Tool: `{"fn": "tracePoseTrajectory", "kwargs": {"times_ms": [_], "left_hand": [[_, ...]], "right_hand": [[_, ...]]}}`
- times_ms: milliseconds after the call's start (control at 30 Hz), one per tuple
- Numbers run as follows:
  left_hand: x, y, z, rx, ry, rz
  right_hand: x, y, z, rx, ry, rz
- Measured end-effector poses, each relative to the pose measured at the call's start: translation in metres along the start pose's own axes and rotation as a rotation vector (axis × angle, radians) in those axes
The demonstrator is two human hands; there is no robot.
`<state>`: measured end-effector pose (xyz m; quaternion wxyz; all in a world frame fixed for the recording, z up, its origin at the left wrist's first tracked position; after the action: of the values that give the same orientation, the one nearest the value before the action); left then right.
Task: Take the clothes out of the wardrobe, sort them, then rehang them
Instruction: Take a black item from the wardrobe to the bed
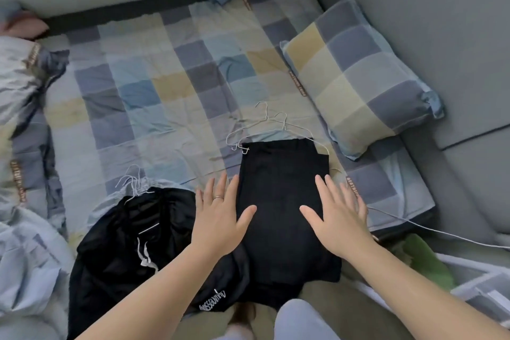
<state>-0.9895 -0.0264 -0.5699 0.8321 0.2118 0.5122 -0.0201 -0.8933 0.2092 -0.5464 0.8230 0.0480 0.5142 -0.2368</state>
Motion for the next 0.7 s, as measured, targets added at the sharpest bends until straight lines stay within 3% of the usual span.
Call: {"fn": "tracePoseTrajectory", "kwargs": {"times_ms": [433, 700], "left_hand": [[0.182, -0.019, -0.186, -0.144, -0.139, 0.066], [0.249, -0.034, -0.291, -0.195, -0.095, 0.048]], "right_hand": [[0.122, 0.106, -0.232, 0.094, -0.181, -0.039], [0.175, 0.156, -0.35, 0.287, -0.175, -0.285]]}}
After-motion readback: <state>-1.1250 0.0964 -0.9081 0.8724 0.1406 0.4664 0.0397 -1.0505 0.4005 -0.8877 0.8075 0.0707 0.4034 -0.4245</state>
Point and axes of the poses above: each hand's wrist, its own z-axis away from the middle knuckle, its own x-axis out of the palm, y = z × x, the point moved 2 cm from there along -z, towards the middle knuckle, and after that the axes turned 3 degrees about -x, right-handed, at the moved point
